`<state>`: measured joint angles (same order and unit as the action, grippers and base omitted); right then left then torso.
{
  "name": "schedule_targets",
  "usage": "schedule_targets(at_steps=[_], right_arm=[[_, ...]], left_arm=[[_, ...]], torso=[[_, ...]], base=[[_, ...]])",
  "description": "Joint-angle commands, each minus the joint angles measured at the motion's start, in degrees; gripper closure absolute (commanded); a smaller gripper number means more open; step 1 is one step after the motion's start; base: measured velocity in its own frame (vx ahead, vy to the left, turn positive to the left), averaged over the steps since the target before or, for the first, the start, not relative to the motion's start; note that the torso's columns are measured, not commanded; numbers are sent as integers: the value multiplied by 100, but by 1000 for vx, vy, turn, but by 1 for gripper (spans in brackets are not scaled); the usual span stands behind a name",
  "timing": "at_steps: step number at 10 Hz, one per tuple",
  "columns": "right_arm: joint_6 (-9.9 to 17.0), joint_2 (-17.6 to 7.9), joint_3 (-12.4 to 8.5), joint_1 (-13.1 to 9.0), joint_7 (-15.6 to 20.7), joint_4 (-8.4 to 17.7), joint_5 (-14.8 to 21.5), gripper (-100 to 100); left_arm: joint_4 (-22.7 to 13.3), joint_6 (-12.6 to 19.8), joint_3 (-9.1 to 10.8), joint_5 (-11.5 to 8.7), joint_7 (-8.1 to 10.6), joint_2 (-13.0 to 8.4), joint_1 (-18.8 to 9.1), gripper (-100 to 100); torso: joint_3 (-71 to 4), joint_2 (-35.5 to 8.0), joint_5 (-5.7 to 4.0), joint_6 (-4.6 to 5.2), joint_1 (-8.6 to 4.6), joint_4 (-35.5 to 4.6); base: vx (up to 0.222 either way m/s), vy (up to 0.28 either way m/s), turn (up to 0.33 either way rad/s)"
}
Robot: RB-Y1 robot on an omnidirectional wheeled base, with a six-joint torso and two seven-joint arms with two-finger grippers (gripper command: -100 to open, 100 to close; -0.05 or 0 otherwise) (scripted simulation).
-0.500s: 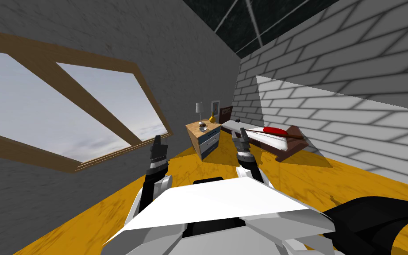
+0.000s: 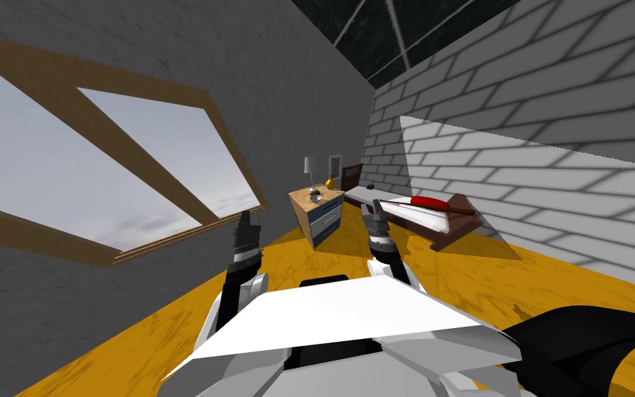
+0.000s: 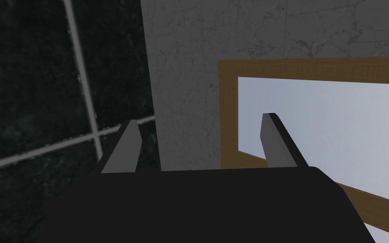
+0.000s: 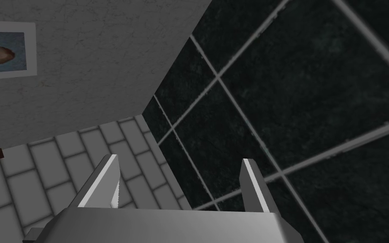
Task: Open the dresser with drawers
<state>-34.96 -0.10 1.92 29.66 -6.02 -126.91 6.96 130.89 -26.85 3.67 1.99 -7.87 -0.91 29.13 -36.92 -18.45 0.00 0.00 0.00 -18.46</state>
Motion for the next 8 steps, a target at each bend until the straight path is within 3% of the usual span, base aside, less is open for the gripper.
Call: schedule_targets(at_steps=[1,4,5,8], right_arm=[[0,0,0,0,0,0,0,0],[0,0,0,0,0,0,0,0],[126,-266,25,-6,52,49,183,-100],[447,-557,89,-18,185,164,655,-100]], left_arm=[[0,0,0,0,0,0,0,0],[0,0,0,0,0,0,0,0],[0,0,0,0,0,0,0,0],[-2,0,0,0,0,0,1,0]], torso=[[-844,-424,0,0,0,-423],[-3381,-1693,0,0,0,-1692],[-4227,-2116,0,0,0,-2114],[-4763,-2370,-1,1,-4,-2374]], base=[[0,0,0],[0,0,0],[19,-6,89],[34,-22,118]])
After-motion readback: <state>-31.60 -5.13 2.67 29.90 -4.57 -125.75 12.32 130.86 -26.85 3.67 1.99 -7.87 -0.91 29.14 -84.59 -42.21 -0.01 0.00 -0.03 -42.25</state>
